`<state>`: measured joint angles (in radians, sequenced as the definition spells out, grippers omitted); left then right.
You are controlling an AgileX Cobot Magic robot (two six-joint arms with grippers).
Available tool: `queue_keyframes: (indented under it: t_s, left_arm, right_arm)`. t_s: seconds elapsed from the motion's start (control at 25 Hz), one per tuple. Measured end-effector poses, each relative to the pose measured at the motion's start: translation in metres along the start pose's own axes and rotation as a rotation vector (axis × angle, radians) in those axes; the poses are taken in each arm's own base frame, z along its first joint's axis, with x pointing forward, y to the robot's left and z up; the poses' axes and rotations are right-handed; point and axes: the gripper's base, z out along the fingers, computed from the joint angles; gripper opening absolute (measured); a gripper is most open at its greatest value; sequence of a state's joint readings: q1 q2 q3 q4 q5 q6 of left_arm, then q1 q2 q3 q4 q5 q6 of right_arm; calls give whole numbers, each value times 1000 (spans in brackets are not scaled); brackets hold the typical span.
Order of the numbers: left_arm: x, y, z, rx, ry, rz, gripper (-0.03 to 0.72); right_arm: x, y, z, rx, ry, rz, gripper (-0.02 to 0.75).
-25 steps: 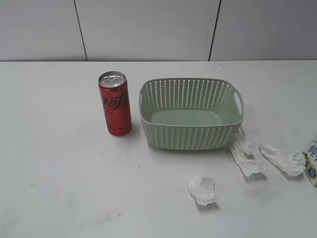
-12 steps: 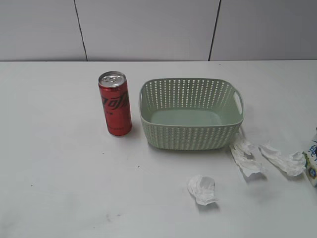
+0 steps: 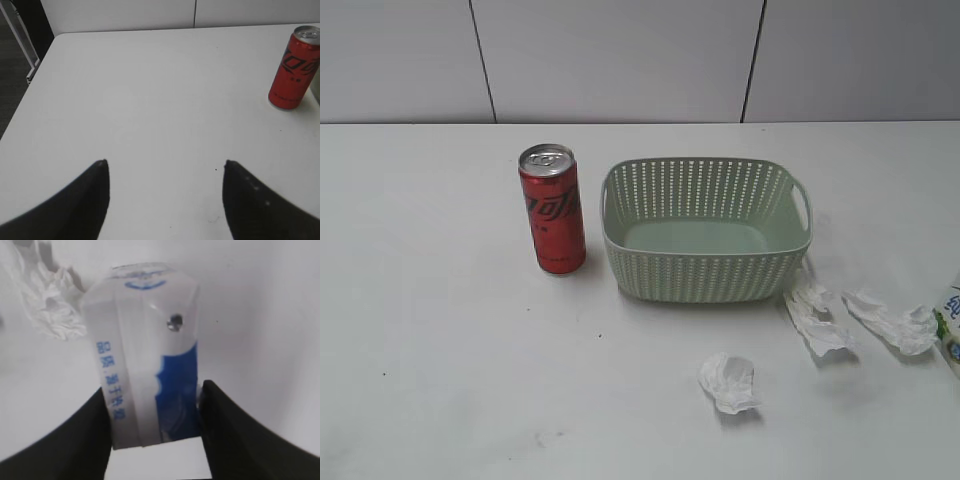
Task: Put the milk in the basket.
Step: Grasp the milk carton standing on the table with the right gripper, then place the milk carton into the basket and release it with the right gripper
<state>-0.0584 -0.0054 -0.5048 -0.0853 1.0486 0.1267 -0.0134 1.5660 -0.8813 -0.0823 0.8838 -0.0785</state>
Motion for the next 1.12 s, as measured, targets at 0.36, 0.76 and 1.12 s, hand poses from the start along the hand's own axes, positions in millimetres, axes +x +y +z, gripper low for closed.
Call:
queue_keyframes:
  t_s: [0.36, 0.76, 1.12]
  left_arm:
    - [0, 0, 0, 0, 0, 0, 525]
    - [0, 0, 0, 0, 0, 0, 525]
    - [0, 0, 0, 0, 0, 0, 525]
  right_arm:
    - [1, 0, 0, 5, 11, 21, 377]
    - [-28, -8, -49, 12, -21, 8, 371]
    - [-79, 20, -154, 0, -352, -127, 368]
